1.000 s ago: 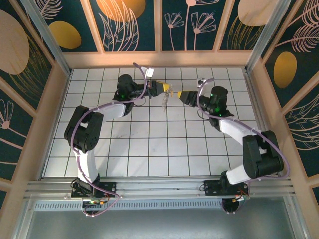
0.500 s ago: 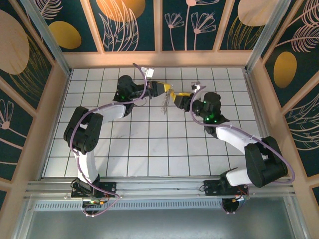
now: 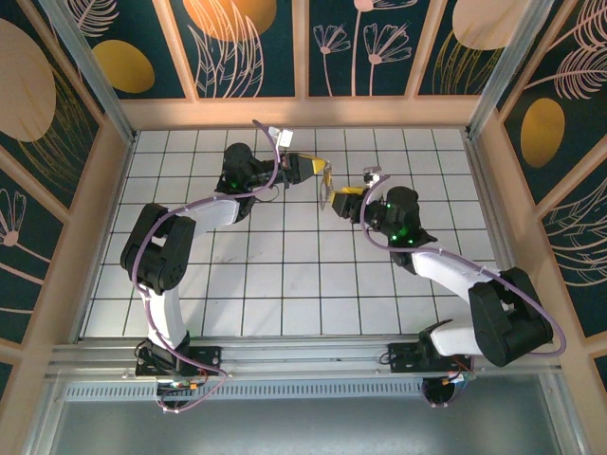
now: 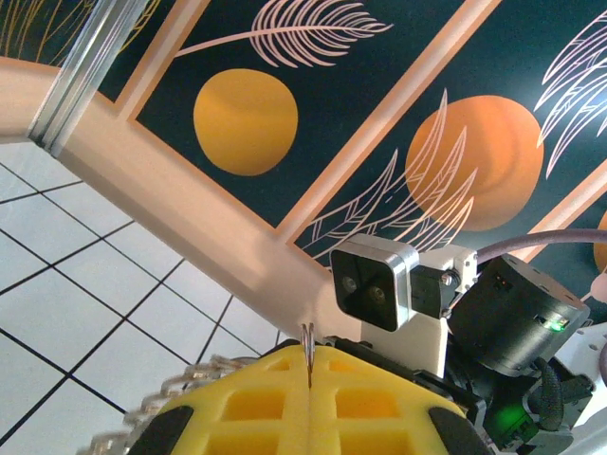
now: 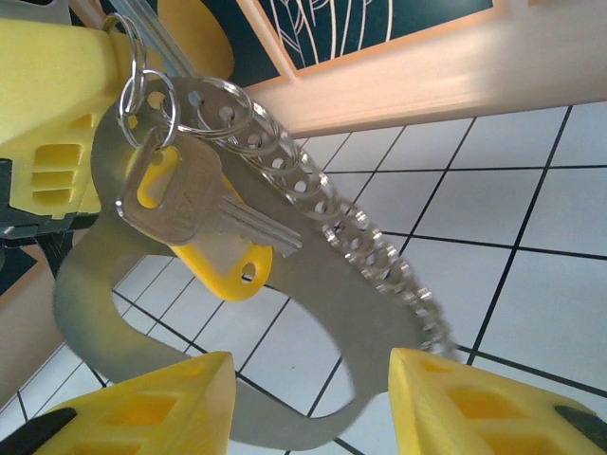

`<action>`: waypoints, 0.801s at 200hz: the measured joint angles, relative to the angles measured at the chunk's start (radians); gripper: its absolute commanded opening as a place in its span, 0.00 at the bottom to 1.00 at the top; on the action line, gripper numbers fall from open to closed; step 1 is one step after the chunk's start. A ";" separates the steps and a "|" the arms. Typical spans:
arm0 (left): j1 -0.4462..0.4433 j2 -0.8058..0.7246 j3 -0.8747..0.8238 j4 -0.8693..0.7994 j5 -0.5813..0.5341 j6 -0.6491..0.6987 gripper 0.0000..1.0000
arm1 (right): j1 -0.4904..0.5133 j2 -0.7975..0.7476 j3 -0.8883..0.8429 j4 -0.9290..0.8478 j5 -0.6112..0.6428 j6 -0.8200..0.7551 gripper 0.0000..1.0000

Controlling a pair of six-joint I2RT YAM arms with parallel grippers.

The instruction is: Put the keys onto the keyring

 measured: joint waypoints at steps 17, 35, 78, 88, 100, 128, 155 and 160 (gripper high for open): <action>-0.001 0.000 0.000 0.000 0.000 0.000 0.00 | 0.013 0.000 0.002 0.000 0.008 -0.005 0.46; -0.001 0.000 0.000 0.000 -0.002 0.000 0.00 | 0.024 0.001 0.016 -0.001 0.018 -0.015 0.46; -0.006 0.000 0.000 0.000 -0.009 0.000 0.00 | 0.035 0.034 0.094 0.005 0.030 -0.027 0.46; -0.007 0.000 0.000 -0.001 -0.011 0.000 0.00 | 0.035 0.048 0.112 0.005 0.034 -0.032 0.45; -0.009 0.000 0.001 0.000 -0.012 0.000 0.00 | 0.035 0.067 0.133 0.004 0.039 -0.043 0.41; -0.010 0.000 0.001 -0.001 -0.015 0.000 0.00 | 0.035 0.096 0.155 0.002 0.041 -0.061 0.22; -0.010 0.000 0.001 -0.001 -0.016 0.000 0.00 | 0.035 0.098 0.155 -0.005 0.026 -0.078 0.05; -0.010 0.000 0.001 -0.001 -0.017 0.000 0.00 | 0.036 0.098 0.155 -0.005 0.021 -0.085 0.02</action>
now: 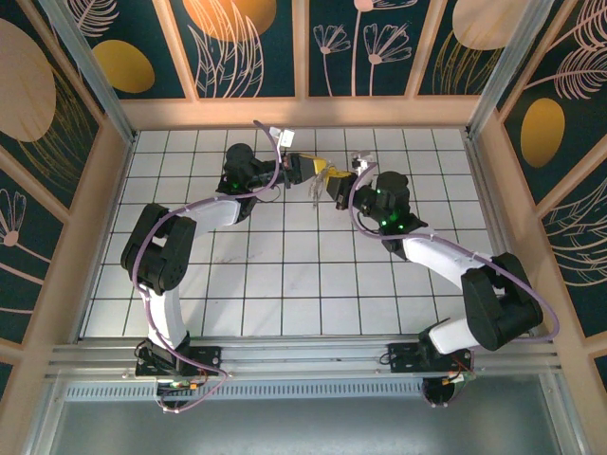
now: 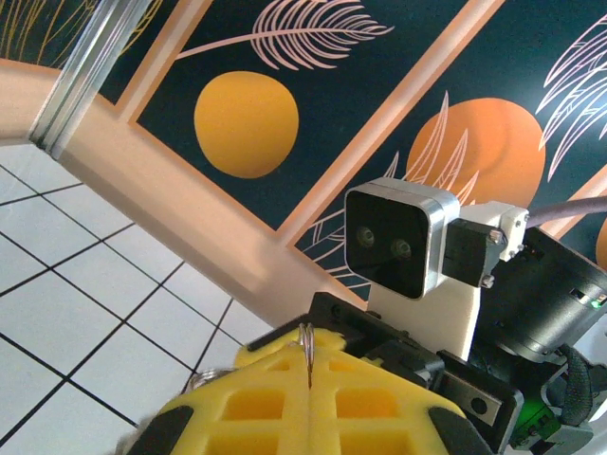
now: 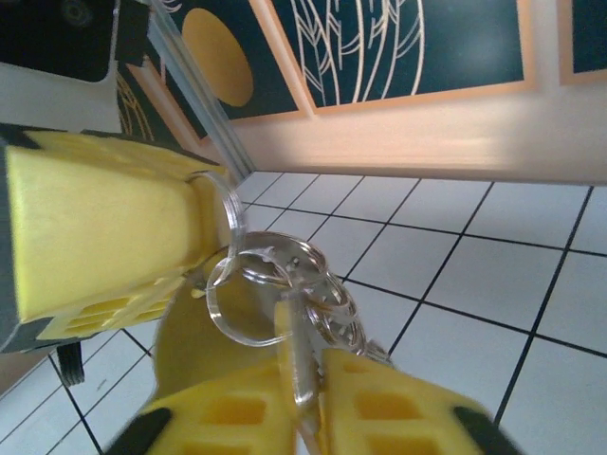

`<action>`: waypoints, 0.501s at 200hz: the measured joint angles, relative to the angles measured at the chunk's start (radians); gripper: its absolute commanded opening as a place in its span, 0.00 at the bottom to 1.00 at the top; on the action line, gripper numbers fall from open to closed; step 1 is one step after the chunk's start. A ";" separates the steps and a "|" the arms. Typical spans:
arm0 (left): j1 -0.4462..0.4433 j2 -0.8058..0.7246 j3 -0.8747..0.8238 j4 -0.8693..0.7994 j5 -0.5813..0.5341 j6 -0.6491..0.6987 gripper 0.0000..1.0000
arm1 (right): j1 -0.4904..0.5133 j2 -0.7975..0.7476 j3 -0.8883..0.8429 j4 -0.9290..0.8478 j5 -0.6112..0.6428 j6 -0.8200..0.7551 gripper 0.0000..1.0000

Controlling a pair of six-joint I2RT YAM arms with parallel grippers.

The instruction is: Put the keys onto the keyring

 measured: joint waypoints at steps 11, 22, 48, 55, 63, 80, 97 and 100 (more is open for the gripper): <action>0.000 0.000 0.000 0.000 -0.001 0.000 0.00 | 0.002 0.000 0.000 -0.001 -0.006 -0.006 0.00; 0.000 0.000 0.000 0.000 -0.001 0.000 0.00 | 0.002 0.000 0.000 -0.002 -0.013 -0.008 0.00; 0.000 0.000 0.000 0.000 -0.001 0.000 0.00 | 0.002 0.000 0.000 -0.006 -0.032 -0.011 0.00; 0.000 0.000 0.000 0.000 -0.001 0.000 0.00 | 0.002 0.000 0.000 -0.008 -0.037 -0.011 0.00; 0.000 0.000 0.000 0.000 -0.001 0.000 0.00 | 0.002 0.000 0.000 -0.011 -0.044 -0.011 0.00; 0.000 0.000 0.000 0.000 -0.001 -0.003 0.00 | 0.004 0.000 0.001 -0.021 -0.063 -0.012 0.00; 0.000 0.000 0.000 0.000 -0.001 -0.008 0.00 | 0.008 0.000 0.009 -0.038 -0.084 -0.014 0.00; 0.000 0.000 0.000 0.001 -0.001 -0.008 0.00 | 0.009 0.000 0.012 -0.043 -0.086 -0.016 0.00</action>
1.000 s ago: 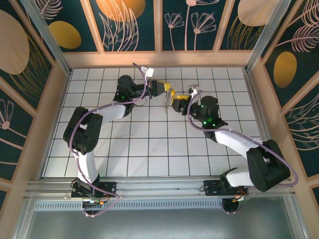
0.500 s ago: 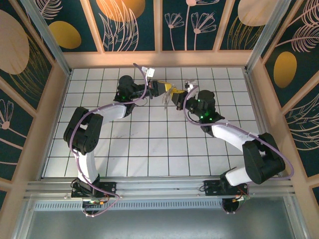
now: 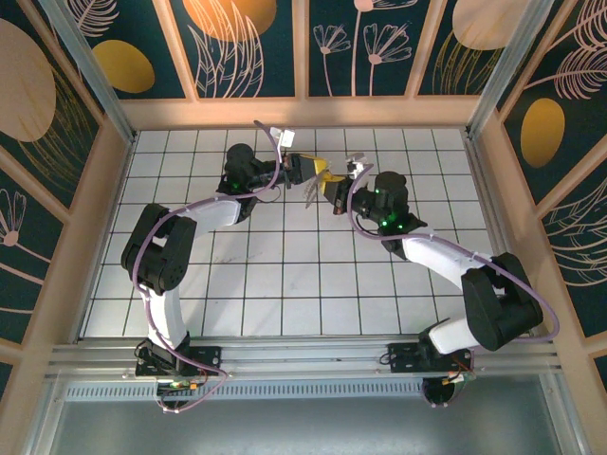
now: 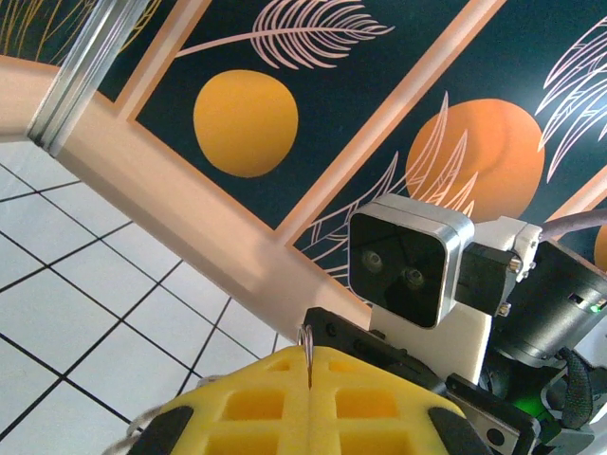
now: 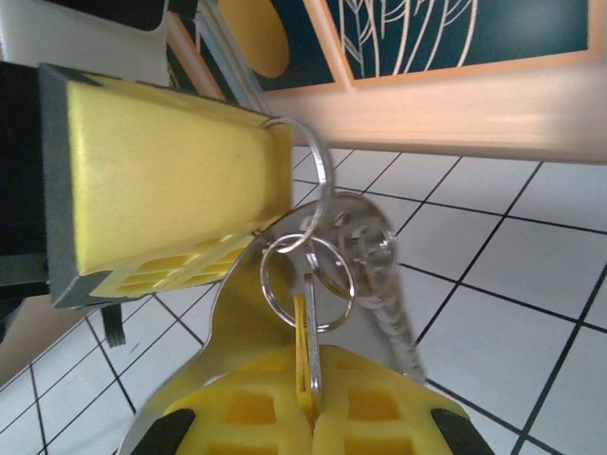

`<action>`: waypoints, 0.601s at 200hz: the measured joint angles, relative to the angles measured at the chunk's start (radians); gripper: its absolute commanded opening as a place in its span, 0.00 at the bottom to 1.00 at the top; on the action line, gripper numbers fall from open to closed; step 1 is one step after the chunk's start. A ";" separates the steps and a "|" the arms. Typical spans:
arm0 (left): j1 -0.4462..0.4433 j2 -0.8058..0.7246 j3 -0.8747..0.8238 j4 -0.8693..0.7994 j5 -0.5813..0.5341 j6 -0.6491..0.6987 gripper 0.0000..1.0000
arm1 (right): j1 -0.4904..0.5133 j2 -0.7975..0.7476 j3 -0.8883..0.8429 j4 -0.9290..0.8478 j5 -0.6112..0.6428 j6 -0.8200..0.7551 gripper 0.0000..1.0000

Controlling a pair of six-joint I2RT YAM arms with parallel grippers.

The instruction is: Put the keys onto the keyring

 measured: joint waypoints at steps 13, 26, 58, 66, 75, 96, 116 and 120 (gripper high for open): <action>0.000 0.000 0.000 0.003 0.000 -0.003 0.00 | 0.004 0.006 0.016 -0.014 -0.016 -0.006 0.00; 0.002 0.000 0.000 0.006 -0.001 -0.003 0.00 | 0.009 0.016 0.034 -0.024 -0.029 -0.016 0.00; 0.002 0.000 0.000 0.009 0.000 -0.003 0.00 | 0.010 0.030 0.049 -0.039 -0.045 -0.026 0.00; 0.002 0.000 0.000 0.010 -0.001 -0.003 0.00 | 0.010 0.031 0.051 -0.042 -0.048 -0.026 0.00; 0.002 0.000 0.000 0.010 -0.001 -0.004 0.00 | 0.010 0.031 0.054 -0.046 -0.049 -0.027 0.00; 0.002 0.000 0.000 0.010 -0.001 -0.007 0.00 | 0.010 0.031 0.055 -0.051 -0.053 -0.029 0.00; 0.002 0.000 0.000 0.011 -0.001 -0.014 0.00 | 0.007 0.031 0.055 -0.052 -0.069 -0.029 0.00; 0.002 0.000 0.000 0.013 -0.001 -0.015 0.00 | 0.006 0.031 0.055 -0.052 -0.074 -0.029 0.00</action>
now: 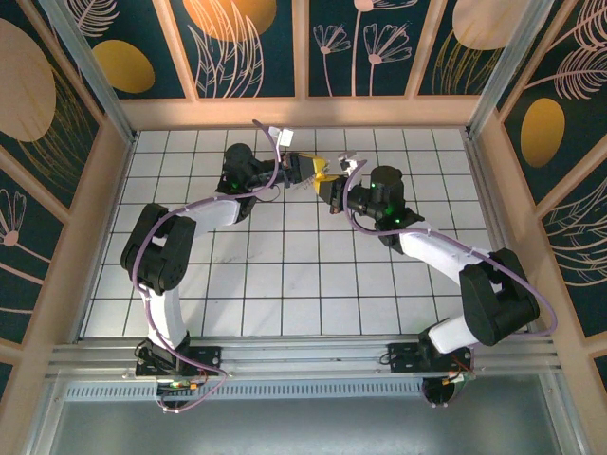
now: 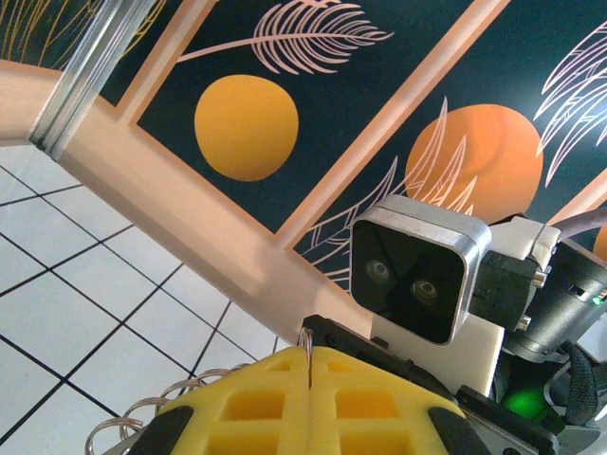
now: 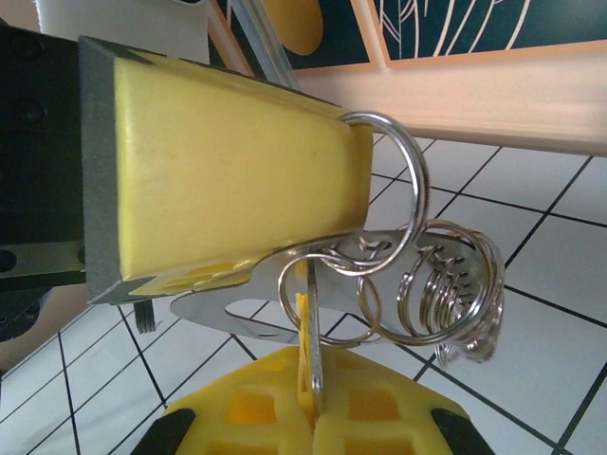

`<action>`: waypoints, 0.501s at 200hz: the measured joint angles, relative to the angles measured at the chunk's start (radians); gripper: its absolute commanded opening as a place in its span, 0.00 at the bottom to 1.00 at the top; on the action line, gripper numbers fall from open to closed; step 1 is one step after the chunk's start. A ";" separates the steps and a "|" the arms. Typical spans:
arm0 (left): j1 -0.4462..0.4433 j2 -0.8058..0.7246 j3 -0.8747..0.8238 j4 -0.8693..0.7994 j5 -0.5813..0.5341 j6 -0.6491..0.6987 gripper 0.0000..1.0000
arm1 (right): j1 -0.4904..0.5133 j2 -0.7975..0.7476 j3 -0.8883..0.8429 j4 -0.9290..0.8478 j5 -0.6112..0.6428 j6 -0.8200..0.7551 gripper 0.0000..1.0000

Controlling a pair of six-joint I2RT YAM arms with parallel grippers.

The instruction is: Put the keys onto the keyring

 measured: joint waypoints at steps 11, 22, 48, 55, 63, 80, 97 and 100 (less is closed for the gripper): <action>0.000 0.000 0.000 0.006 0.001 -0.008 0.00 | -0.003 0.000 0.000 0.000 -0.014 0.000 0.00; 0.000 0.000 0.000 0.015 0.003 -0.015 0.00 | -0.006 0.000 0.000 0.001 -0.032 0.000 0.00; -0.001 0.000 0.000 0.029 0.004 -0.027 0.00 | -0.011 0.000 0.011 -0.005 -0.074 0.000 0.00; -0.001 0.000 0.000 0.034 0.004 -0.030 0.00 | -0.013 0.000 0.013 -0.006 -0.080 0.000 0.03; -0.002 0.000 0.000 0.037 0.004 -0.030 0.00 | -0.017 0.000 0.013 -0.006 -0.089 0.002 0.08; -0.003 0.000 0.000 0.044 -0.001 -0.033 0.00 | -0.035 0.000 0.011 -0.006 -0.118 0.012 0.22; -0.005 0.000 0.000 0.059 -0.014 -0.033 0.00 | -0.061 -0.008 -0.012 0.001 -0.150 0.039 0.31; -0.006 0.000 0.000 0.061 -0.017 -0.033 0.00 | -0.067 -0.010 -0.019 0.002 -0.156 0.037 0.32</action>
